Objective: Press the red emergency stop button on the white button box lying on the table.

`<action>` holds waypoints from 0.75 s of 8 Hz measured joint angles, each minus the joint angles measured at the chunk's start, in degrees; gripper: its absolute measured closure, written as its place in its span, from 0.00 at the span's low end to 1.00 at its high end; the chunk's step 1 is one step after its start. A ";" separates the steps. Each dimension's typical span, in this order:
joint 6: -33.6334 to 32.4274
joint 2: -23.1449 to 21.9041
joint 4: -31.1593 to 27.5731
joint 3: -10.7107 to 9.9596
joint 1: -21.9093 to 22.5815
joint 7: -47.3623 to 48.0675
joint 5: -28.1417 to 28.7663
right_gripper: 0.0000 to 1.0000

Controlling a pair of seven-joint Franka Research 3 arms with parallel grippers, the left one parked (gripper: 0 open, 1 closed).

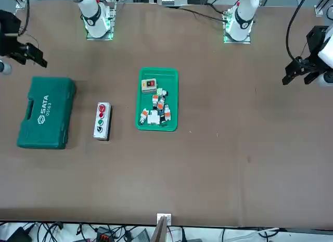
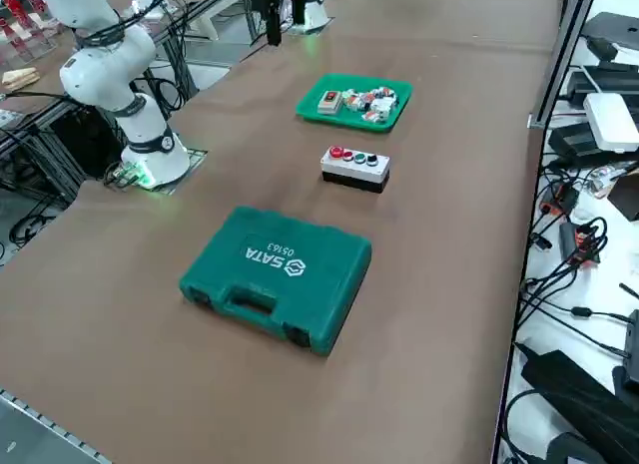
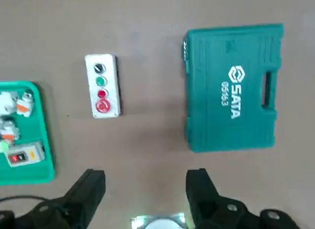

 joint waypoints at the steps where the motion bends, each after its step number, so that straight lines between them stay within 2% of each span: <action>1: 0.98 -0.04 -0.03 0.19 -0.42 -0.43 -1.09 0.00; 6: 1.51 0.01 -0.20 0.49 -0.98 -3.14 -2.58 0.00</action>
